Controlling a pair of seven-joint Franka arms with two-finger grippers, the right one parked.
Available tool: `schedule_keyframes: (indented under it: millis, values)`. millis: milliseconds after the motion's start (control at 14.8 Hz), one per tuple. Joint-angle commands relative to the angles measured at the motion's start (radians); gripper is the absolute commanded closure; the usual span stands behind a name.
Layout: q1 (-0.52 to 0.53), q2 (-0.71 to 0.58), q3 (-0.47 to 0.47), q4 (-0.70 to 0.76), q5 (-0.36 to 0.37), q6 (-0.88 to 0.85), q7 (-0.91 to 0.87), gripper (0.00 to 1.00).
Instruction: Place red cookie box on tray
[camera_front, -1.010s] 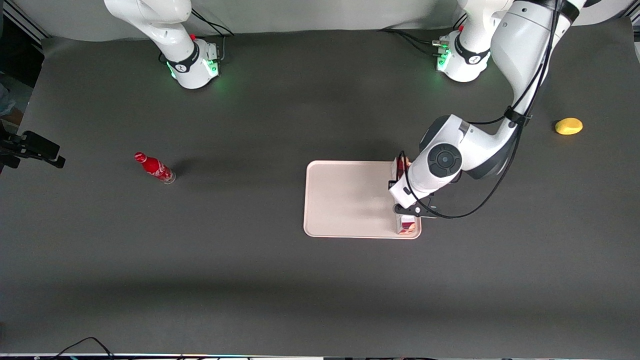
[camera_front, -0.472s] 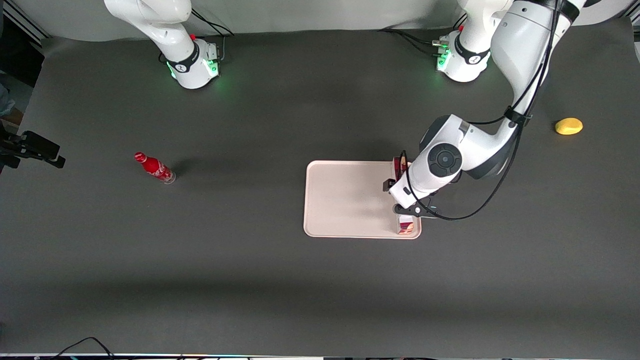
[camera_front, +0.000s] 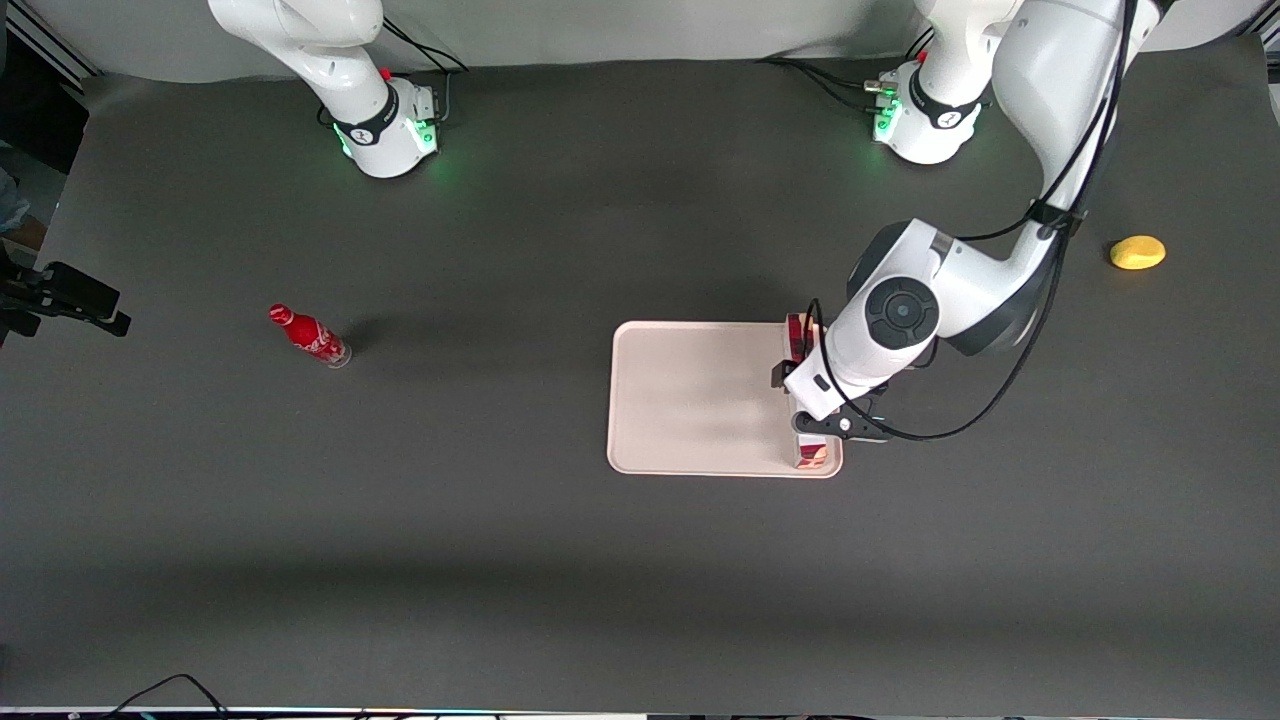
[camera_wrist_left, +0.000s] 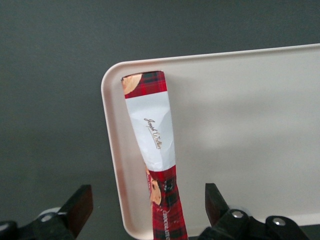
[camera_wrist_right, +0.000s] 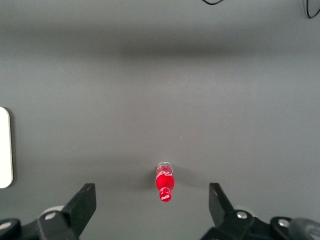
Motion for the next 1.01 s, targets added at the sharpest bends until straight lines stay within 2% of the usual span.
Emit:
schedule_keyframes:
  millis: [0,269,404,472,606,876,943]
  values:
    - [0.000,-0.160,0.004,0.115,-0.008,-0.281,0.130,0.00]
    - [0.000,-0.207,0.056,0.423,-0.010,-0.678,0.149,0.00]
    - [0.002,-0.243,0.100,0.499,-0.016,-0.754,0.193,0.00]
    - [0.002,-0.283,0.152,0.496,-0.044,-0.754,0.239,0.00]
    - [0.002,-0.366,0.284,0.418,-0.163,-0.722,0.328,0.00]
    - [-0.001,-0.556,0.349,0.119,-0.174,-0.502,0.371,0.00]
    - [-0.001,-0.555,0.351,0.122,-0.174,-0.494,0.371,0.00]
